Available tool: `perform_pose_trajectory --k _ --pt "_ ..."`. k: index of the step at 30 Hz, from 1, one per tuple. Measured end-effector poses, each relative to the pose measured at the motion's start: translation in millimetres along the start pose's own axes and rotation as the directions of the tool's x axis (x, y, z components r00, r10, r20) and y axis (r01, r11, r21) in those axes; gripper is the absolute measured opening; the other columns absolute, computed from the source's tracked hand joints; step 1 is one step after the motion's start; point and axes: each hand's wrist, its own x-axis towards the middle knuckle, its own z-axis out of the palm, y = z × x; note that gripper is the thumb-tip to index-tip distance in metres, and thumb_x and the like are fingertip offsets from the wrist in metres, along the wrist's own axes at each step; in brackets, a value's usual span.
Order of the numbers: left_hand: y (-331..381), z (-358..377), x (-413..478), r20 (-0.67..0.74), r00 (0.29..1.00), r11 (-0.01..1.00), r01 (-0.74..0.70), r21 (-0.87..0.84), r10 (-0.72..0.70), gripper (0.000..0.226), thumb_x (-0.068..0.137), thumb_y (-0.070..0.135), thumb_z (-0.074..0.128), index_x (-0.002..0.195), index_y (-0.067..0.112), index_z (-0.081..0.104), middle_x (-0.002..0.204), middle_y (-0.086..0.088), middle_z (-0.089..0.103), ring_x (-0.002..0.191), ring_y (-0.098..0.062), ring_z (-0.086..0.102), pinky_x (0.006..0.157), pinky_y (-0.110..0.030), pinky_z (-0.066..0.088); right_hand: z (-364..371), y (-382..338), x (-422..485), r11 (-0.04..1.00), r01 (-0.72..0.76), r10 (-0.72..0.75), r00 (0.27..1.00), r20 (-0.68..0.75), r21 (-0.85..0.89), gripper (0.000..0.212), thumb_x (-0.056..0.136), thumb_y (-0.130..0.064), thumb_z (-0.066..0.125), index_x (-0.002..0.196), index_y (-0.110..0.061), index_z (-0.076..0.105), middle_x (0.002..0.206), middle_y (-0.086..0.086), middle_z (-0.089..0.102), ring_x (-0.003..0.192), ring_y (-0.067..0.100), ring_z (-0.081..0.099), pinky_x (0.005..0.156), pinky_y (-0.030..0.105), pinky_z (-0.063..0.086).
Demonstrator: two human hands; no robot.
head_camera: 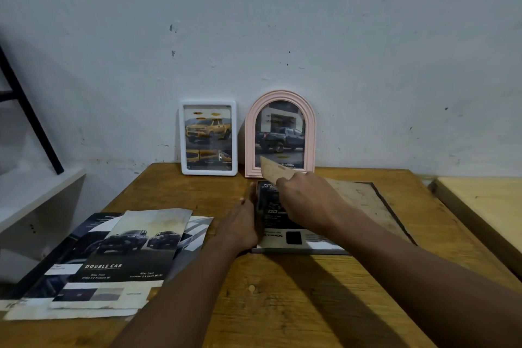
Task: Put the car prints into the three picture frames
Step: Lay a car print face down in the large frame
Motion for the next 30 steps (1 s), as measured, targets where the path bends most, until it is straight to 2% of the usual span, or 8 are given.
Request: perform_pose_trajectory --k 5,8,12,15,18,22,27,30 --pt "-2 2 2 -0.043 0.997 0.987 -0.064 0.15 0.071 0.092 0.099 0.035 0.056 0.159 0.036 -0.014 0.157 -0.01 0.04 0.14 -0.031 0.043 0.112 -0.052 0.038 -28 11 1 0.998 -0.06 0.059 0.994 -0.089 -0.007 0.022 0.098 -0.02 0.055 0.117 -0.009 0.06 0.099 0.012 0.068 0.07 0.021 0.054 0.066 0.032 0.051" --pt "-7 5 8 -0.055 0.995 0.988 -0.069 0.139 0.077 0.085 0.099 0.043 0.048 0.157 0.042 -0.014 0.159 -0.01 0.038 0.143 -0.033 0.039 0.112 -0.057 0.037 -48 32 -2 0.992 -0.118 0.11 0.981 -0.159 -0.045 0.016 0.1 -0.018 0.048 0.105 -0.01 0.061 0.078 0.006 0.055 0.054 0.017 0.041 0.05 0.028 0.033" --pt "9 -6 10 -0.157 0.985 0.968 -0.111 -0.224 0.076 0.062 0.101 0.056 0.034 0.156 0.05 0.005 0.159 -0.002 0.039 0.143 -0.03 0.04 0.109 -0.061 0.039 -56 60 -13 0.992 -0.127 0.122 0.96 -0.252 -0.003 0.023 0.101 -0.022 0.045 0.094 -0.01 0.064 0.073 0.007 0.062 0.057 0.022 0.05 0.056 0.034 0.045" --pt "58 -36 14 -0.114 0.984 0.661 0.004 -0.751 -0.135 0.065 0.098 0.066 0.035 0.156 0.037 0.025 0.154 -0.007 0.044 0.136 -0.037 0.046 0.107 -0.061 0.042 -50 60 -24 0.986 -0.118 0.144 0.958 -0.248 0.118 0.025 0.1 -0.029 0.049 0.103 -0.016 0.07 0.085 0.005 0.071 0.065 0.021 0.061 0.065 0.038 0.055" --pt "102 -64 9 0.09 0.99 0.359 0.123 -0.925 -0.109 0.059 0.098 0.06 0.05 0.142 0.02 0.045 0.131 -0.02 0.057 0.111 -0.041 0.063 0.08 -0.051 0.061 -40 47 -32 0.97 -0.089 0.14 0.965 -0.221 0.228 0.025 0.097 -0.035 0.058 0.112 -0.019 0.069 0.099 0.001 0.074 0.076 0.017 0.066 0.071 0.038 0.058" --pt "115 -69 8 -0.007 0.991 0.454 0.055 -0.889 -0.134 0.071 0.099 0.0 0.055 0.158 0.025 0.024 0.14 -0.018 0.051 0.103 -0.032 0.065 0.07 -0.043 0.063 -19 46 -37 0.91 -0.149 0.223 0.963 -0.153 0.388 0.036 0.091 -0.045 0.062 0.116 -0.02 0.068 0.104 -0.004 0.073 0.089 0.012 0.067 0.079 0.035 0.058" --pt "97 -81 -9 -0.132 0.983 0.509 -0.05 -0.859 -0.126 0.067 0.1 -0.007 0.049 0.154 0.029 0.036 0.131 -0.011 0.06 0.102 -0.027 0.067 0.063 -0.034 0.062 4 106 -52 0.734 -0.512 0.6 0.797 -0.071 0.446 0.054 0.089 -0.057 0.059 0.129 -0.02 0.055 0.132 0.007 0.056 0.117 0.025 0.053 0.092 0.041 0.049" --pt "85 -92 -27 -0.152 0.981 0.483 -0.075 -0.872 -0.123 0.064 0.101 -0.008 0.047 0.154 0.025 0.037 0.14 -0.008 0.057 0.103 -0.023 0.066 0.064 -0.032 0.062 13 127 -69 0.552 -0.625 0.696 0.71 0.107 0.552 0.063 0.09 -0.053 0.062 0.138 -0.017 0.046 0.14 0.011 0.05 0.119 0.029 0.052 0.085 0.038 0.047"
